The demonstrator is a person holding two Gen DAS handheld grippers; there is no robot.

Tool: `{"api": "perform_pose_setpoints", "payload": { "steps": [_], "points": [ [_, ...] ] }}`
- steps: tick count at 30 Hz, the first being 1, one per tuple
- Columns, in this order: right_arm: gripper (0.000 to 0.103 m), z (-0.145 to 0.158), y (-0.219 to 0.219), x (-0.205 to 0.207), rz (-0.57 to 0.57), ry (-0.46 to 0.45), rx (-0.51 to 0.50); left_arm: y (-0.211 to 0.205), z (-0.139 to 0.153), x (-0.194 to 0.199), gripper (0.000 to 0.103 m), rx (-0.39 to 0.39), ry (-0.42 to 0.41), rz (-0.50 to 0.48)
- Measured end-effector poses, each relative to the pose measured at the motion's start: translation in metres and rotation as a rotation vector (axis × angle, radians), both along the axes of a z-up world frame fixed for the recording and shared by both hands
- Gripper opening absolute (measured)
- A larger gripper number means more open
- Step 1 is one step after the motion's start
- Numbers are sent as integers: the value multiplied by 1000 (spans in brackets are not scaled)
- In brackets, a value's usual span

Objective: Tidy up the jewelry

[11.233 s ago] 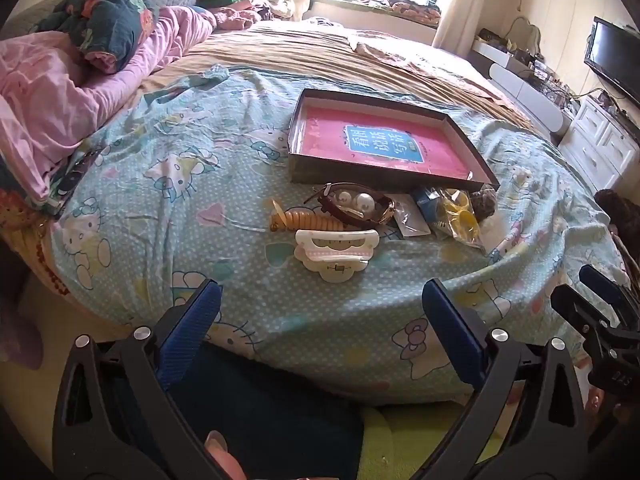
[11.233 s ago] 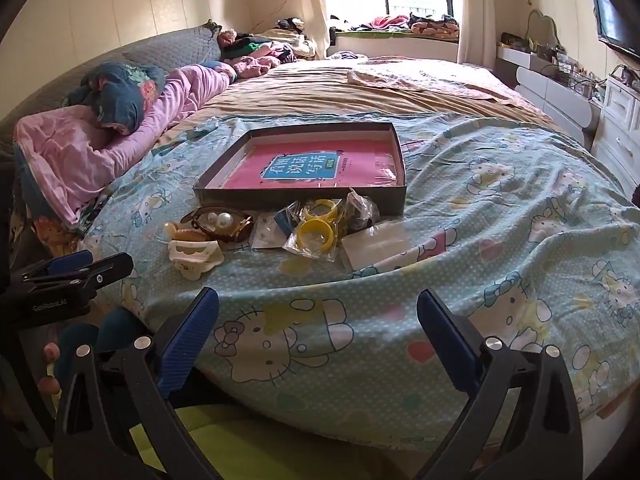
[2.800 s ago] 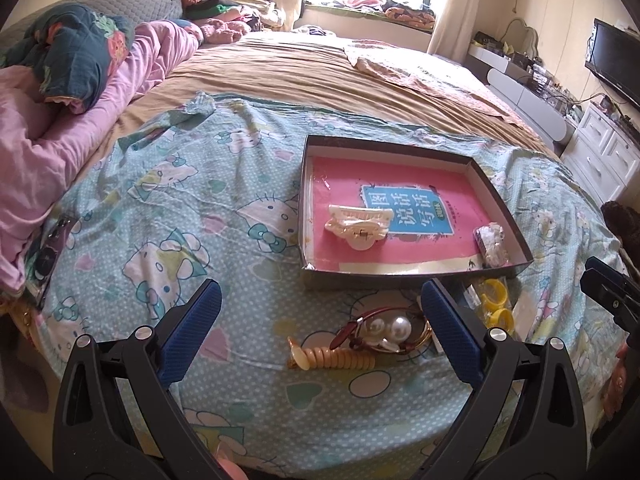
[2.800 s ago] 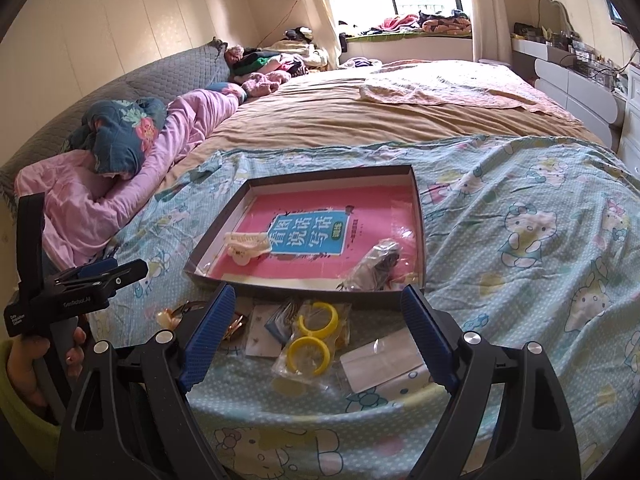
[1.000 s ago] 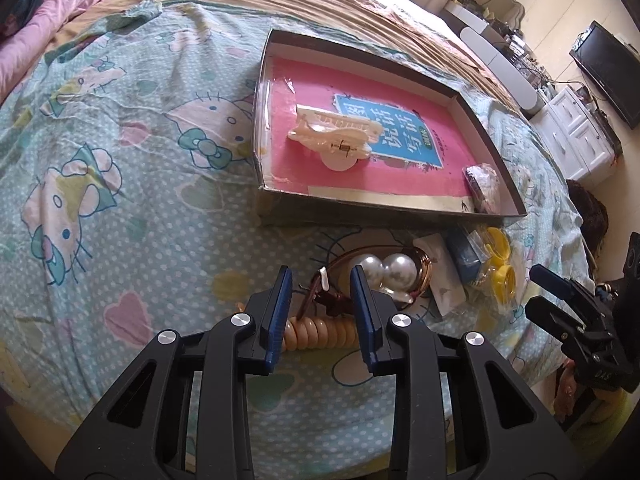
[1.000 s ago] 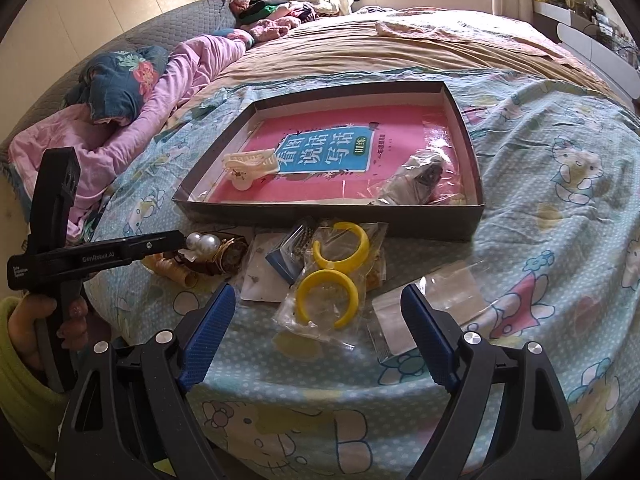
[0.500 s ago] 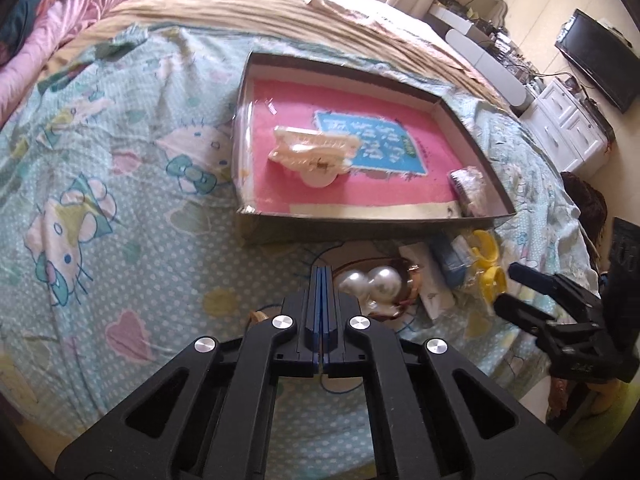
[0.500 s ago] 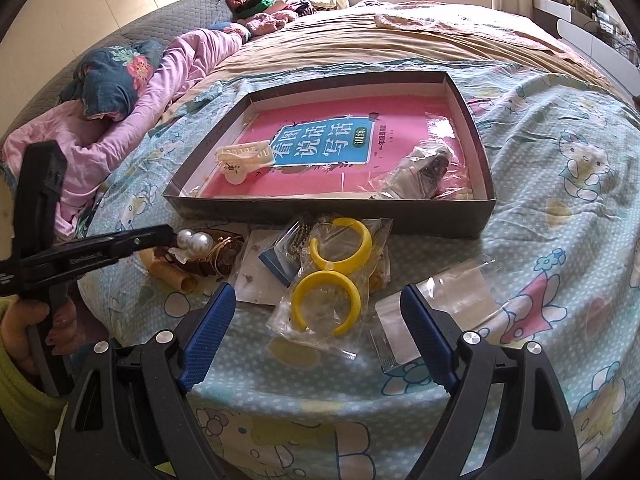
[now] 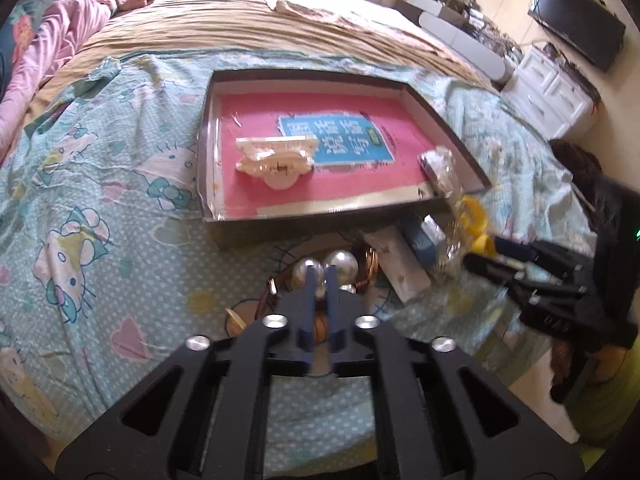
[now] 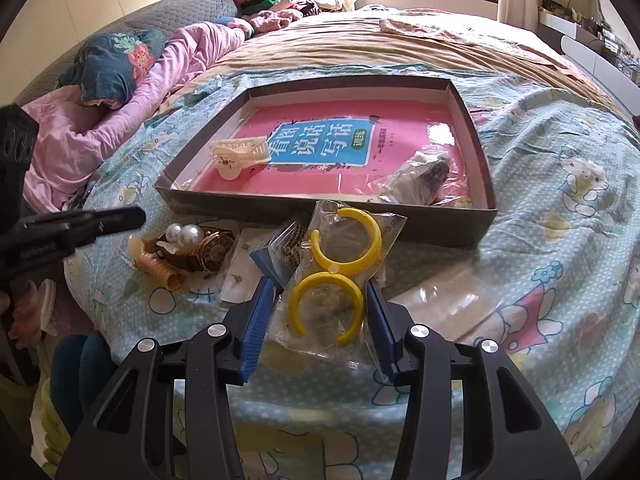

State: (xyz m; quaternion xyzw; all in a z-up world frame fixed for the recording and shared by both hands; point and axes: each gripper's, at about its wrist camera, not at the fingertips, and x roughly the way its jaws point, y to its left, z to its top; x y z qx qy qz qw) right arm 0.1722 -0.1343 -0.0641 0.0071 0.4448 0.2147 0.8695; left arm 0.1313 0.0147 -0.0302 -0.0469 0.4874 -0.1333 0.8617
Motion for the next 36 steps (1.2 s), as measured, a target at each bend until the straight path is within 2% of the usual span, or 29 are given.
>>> {"api": "perform_pose_setpoints", "payload": {
  "steps": [1,2,3,5,9,11,15,18,20,24,25,26,27,28,29,33,36],
  "points": [
    [44,2,-1,-1,-1,-5,4,0,-3,-1,25,13,8,8],
    [44,5,-3,-1,-2,-11,10,-1,-5,-3,35,22,11,15],
    [44,7,-5,-1,-4,-16,14,-1,-7,-4,38,27,14,16],
    [44,9,-7,-1,-2,-20,18,-2,-10,-4,53,31,21,21],
    [44,13,-11,-1,-9,-28,30,-7,-13,-1,59,42,27,16],
    [44,14,-14,0,-12,-30,37,-7,-14,-1,70,48,27,16],
    [44,17,-20,0,-23,-37,47,1,-19,-11,79,45,39,39],
    [44,17,-21,2,-27,-33,53,3,-29,-14,85,94,55,57],
    [44,17,-21,2,-26,-33,54,4,-37,-11,86,109,72,74],
    [44,18,-20,2,-21,-34,58,7,-43,-8,86,101,54,104],
    [44,18,-21,2,-23,-36,59,7,-43,-7,78,108,46,111],
    [44,19,-21,2,-25,-37,59,8,-43,-6,56,119,38,117],
    [44,20,-21,2,-27,-39,59,8,-43,-6,45,125,34,116],
    [44,20,-22,2,-29,-41,59,10,-43,-7,19,139,22,125],
    [44,21,-22,2,-31,-43,61,12,-42,-7,13,135,21,125],
    [44,25,-23,3,-33,-52,62,19,-37,-12,12,104,31,124],
    [44,29,-23,3,-28,-64,65,20,-24,-19,12,86,3,124]
  ]
}}
